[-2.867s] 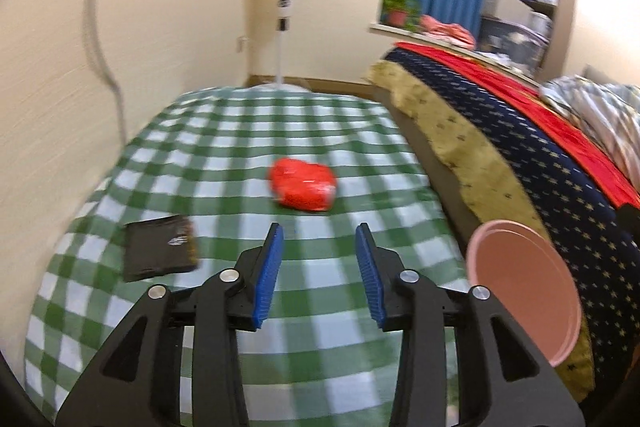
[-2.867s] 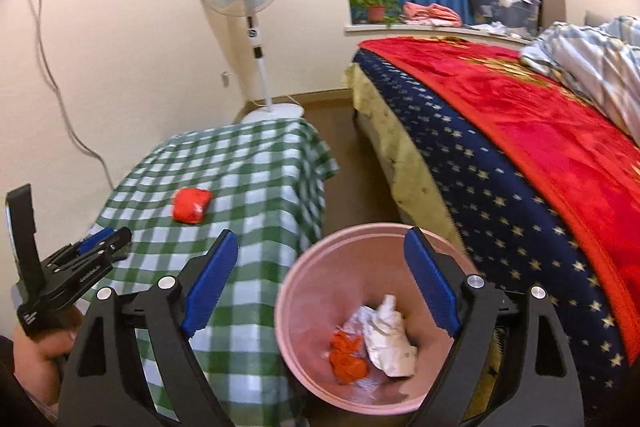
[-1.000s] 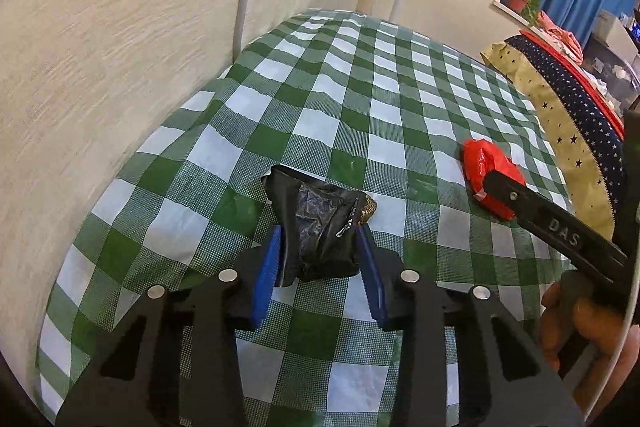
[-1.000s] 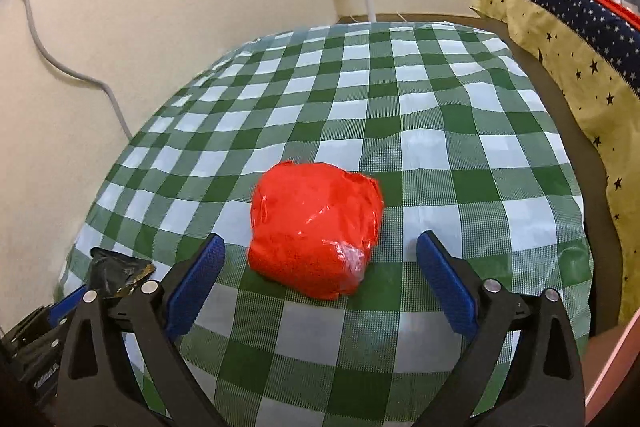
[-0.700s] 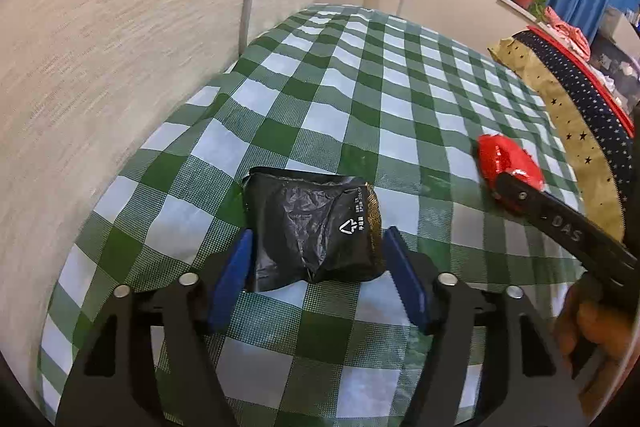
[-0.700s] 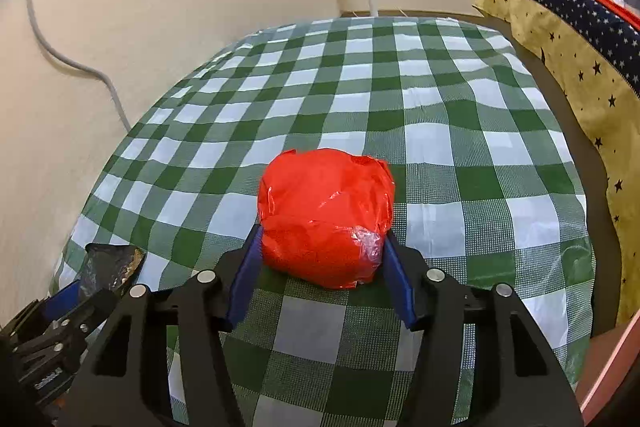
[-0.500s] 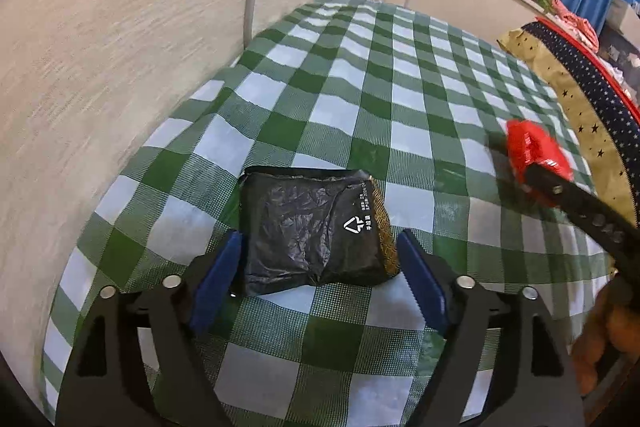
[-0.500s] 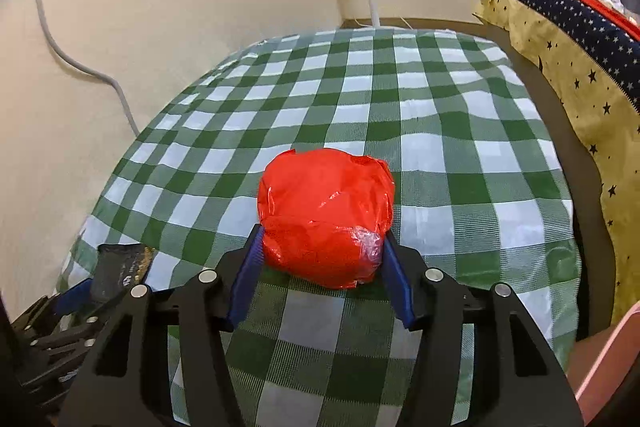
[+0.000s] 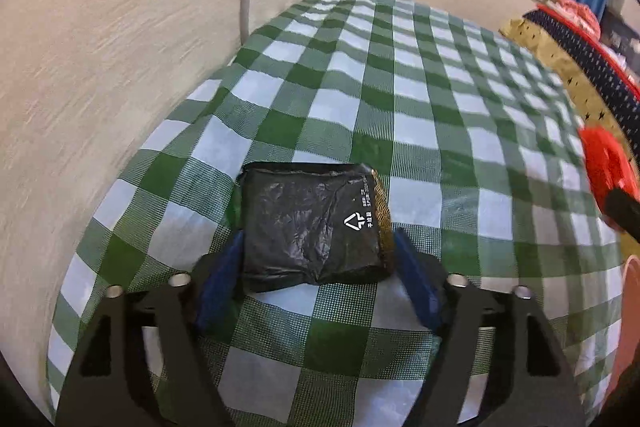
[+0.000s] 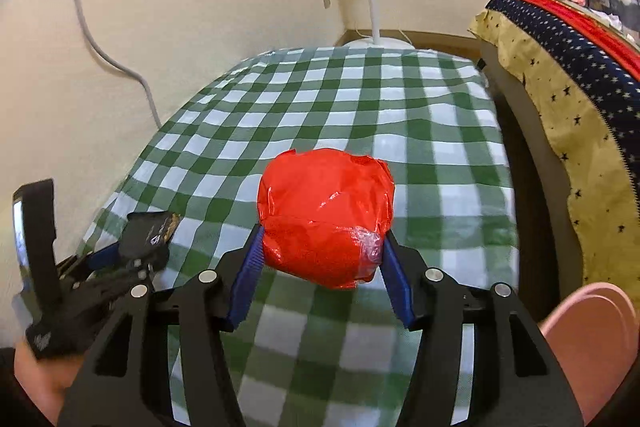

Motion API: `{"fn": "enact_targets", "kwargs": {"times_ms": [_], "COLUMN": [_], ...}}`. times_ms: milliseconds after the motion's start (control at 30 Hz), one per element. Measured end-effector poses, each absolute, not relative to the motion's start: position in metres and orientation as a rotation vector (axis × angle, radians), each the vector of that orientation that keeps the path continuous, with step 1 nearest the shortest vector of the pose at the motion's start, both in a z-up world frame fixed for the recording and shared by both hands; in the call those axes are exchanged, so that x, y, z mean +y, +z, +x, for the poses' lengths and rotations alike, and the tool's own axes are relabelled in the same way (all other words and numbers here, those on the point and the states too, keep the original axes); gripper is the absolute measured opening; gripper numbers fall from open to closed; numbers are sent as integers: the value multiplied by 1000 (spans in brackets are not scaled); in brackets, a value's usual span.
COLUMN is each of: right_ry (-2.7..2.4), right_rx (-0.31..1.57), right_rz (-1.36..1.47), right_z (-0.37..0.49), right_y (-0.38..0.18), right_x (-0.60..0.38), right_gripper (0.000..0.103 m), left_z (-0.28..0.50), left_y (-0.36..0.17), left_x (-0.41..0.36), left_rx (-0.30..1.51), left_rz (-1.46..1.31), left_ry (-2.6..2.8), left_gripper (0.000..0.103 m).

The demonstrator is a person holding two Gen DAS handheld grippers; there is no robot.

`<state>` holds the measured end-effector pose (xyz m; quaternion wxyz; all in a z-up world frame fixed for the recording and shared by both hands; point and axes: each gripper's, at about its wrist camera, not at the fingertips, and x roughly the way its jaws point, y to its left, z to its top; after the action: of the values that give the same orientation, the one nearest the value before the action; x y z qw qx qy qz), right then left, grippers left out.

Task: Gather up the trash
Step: 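Lift and carry the black wallet and red bag over the pink bin with both grippers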

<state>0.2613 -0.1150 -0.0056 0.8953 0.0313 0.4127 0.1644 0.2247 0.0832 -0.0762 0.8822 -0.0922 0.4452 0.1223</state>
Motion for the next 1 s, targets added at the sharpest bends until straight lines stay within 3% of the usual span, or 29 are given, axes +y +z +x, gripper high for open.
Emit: {"fn": "enact_targets", "kwargs": {"times_ms": [200,467,533,1000], "right_ry": [329,312,306,256], "right_rx": [828,793,785,744], "right_rz": [72,59,59,79], "right_z": [232,189,178,113], "right_y": [22,50,56,81], "right_x": [-142,-170,-176,-222], "right_gripper": [55,55,55,55], "left_z": [216,201,194,153], "left_y": [-61,-49,-42,-11], "left_x": [87,87,84,64], "left_rx": [872,827,812,739], "left_rz": [-221,-232,-230,-212], "left_ry": [219,189,178,65], "left_gripper": [36,19,7,6]}}
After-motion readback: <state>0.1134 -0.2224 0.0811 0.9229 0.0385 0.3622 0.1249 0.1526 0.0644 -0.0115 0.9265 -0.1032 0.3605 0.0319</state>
